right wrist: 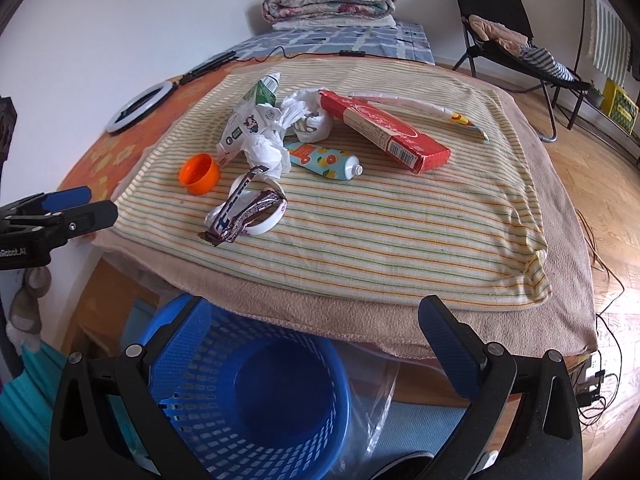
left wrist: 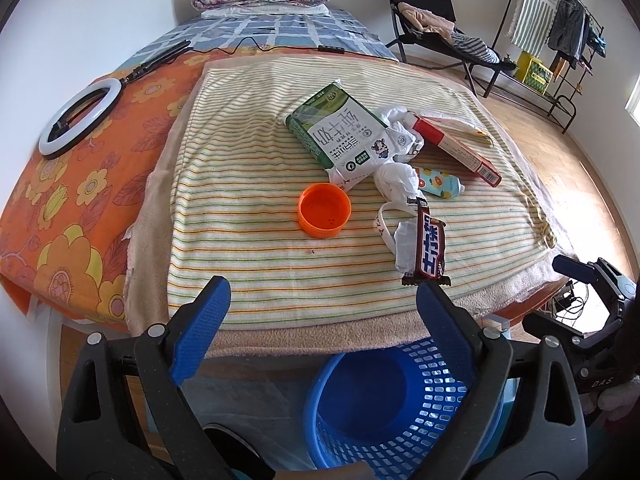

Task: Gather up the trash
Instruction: 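Grasp the orange bottle cap with the left tool while the right tool grasps the chocolate wrapper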

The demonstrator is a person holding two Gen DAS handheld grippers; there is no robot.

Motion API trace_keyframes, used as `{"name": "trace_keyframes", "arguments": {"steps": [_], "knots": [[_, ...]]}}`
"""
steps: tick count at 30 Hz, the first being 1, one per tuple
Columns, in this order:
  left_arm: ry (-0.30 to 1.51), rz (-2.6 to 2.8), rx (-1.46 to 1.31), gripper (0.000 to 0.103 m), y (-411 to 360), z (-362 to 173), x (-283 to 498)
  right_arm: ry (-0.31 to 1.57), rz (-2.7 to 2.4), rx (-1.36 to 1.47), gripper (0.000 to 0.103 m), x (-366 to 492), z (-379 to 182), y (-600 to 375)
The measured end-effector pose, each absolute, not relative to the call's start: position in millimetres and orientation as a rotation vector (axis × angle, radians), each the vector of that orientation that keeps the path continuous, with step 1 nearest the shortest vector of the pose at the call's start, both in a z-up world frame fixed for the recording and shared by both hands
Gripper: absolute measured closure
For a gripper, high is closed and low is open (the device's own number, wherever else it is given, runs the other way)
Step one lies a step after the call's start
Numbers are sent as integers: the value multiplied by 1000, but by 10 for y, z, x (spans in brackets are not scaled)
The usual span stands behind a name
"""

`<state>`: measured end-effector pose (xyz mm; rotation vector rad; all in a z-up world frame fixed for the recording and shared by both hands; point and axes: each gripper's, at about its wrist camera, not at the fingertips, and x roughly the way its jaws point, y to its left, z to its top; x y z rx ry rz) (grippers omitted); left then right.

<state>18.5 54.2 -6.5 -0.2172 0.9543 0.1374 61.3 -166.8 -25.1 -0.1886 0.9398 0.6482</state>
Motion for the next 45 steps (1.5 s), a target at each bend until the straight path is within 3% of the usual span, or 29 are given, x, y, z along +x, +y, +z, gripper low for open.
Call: {"name": "trace_keyframes", "arguments": {"steps": [7, 15, 26, 28, 31, 33, 40, 42, 45], "knots": [[1001, 91, -237, 26, 603, -157, 498, 917, 754, -222, 3, 698, -176, -1382], [1040, 72, -210, 30, 573, -306, 794, 972, 841, -239, 16, 813, -340, -966], [1091, 88, -210, 31, 638, -501, 1090, 1012, 852, -218, 21, 961, -465, -770], [1103, 91, -213, 42, 659, -532, 1123, 1028, 854, -208, 25, 988, -493, -743], [1110, 95, -230, 43, 697, -568, 1148, 1050, 852, -203, 29, 1020, -546, -711], [1116, 94, -229, 52, 717, -586, 1164, 1062, 846, -204, 31, 1043, -588, -698], [1103, 101, -239, 54, 768, -587, 1200, 1076, 826, -191, 56, 1117, -619, -739], [1099, 104, -242, 54, 772, -586, 1212, 1081, 821, -182, 72, 1141, -627, -768], [1094, 108, -240, 54, 768, -585, 1202, 1091, 821, -154, 86, 1183, -640, -818]]}}
